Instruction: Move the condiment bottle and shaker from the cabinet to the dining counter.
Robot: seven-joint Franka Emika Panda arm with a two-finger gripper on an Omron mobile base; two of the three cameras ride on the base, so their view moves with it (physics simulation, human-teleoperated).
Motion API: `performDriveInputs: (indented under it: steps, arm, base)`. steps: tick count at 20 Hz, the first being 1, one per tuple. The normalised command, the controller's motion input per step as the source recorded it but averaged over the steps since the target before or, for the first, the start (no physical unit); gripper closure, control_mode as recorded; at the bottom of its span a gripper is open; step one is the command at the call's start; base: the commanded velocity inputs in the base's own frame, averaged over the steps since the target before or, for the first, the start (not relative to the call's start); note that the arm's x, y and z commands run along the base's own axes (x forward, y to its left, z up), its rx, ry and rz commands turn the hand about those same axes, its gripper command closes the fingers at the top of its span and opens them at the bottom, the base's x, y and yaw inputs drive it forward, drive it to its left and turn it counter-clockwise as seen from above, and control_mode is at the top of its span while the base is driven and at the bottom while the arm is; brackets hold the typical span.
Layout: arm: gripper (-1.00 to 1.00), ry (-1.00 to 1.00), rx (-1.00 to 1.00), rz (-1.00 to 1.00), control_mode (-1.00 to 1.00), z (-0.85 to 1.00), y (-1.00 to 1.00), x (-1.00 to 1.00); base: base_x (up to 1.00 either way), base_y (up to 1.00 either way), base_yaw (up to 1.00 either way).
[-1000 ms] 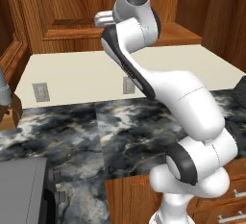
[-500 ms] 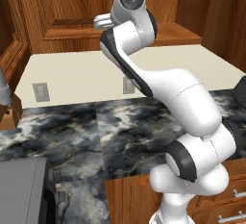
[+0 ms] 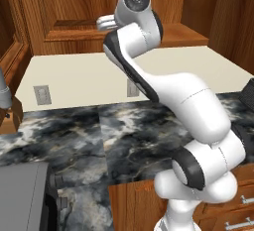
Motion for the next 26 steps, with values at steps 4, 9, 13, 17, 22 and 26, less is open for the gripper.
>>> performDriveInputs:
  steps: [4,9,13,17,22,26]
  arm:
    - [1.00,-0.13,0.00,-0.12,-1.00,0.00,0.39,-0.93]
    - [1.00,-0.09,0.00,-0.20,-1.00,0.13,0.46,-1.00]
    - [1.00,0.00,-0.01,-0.25,-1.00,0.23,0.42,-0.97]
    - [1.00,0.00,-0.02,-0.25,-1.00,0.17,0.35,-0.91]
    - [-1.00,0.00,0.00,-0.16,-1.00,0.00,0.07,-0.21]
    - [-1.00,-0.01,0.00,-0.01,-1.00,0.00,0.00,-0.02]
  base:
    - [0.00,0.00,0.00]
    - [0.00,0.00,0.00]
    - [0.00,0.00,0.00]
    - [0.00,0.00,0.00]
    - [0.00,0.00,0.00]
    - [0.00,0.00,0.00]
